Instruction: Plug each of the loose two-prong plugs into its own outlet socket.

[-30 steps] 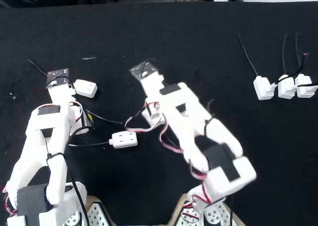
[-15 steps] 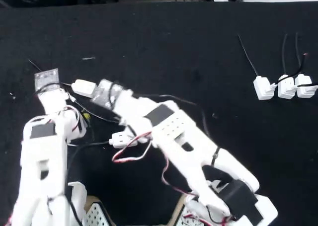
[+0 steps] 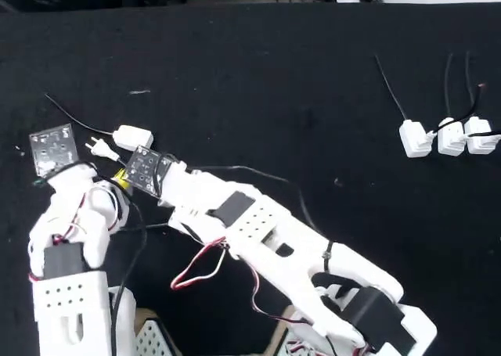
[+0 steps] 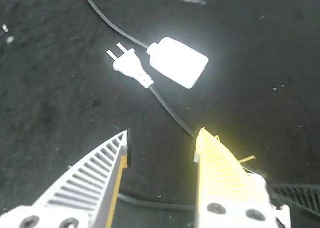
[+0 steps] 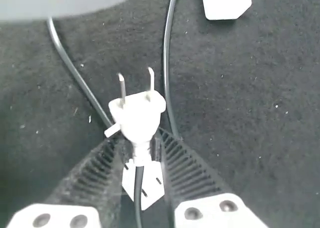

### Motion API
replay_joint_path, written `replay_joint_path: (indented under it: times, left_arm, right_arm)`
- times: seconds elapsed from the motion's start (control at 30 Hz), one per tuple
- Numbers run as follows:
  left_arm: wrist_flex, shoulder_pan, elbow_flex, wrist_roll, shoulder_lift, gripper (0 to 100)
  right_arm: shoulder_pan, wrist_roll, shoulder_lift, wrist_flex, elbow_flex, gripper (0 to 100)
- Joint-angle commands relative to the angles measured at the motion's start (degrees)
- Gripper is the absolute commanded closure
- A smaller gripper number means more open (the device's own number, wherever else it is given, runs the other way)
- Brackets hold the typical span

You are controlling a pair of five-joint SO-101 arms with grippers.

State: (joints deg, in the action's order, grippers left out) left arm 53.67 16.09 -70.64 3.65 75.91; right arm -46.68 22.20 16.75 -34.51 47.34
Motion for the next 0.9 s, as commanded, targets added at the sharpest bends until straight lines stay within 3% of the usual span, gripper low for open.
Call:
replay_joint_path:
  times: [0.0,0.2,0.4,0.87]
  left_arm:
    - [0.3,-4.0,-1.2,0.4,5.0,78]
    - [-0.1,-6.6,-4.5,0.4,10.6,78]
    - [0.4,-6.8,-5.4,0.4,14.1,78]
    - [0.4,-6.6,-5.8,0.4,16.4,78]
  right_arm:
    - [-1.0,-2.9,3.0,3.0,0.2,98.8]
    - [-1.1,-7.9,9.0,2.5,2.1,98.8]
    - [-2.3,-7.8,17.9,2.7,7.3,98.8]
    - [-2.2,-7.8,18.3,2.6,8.3,98.8]
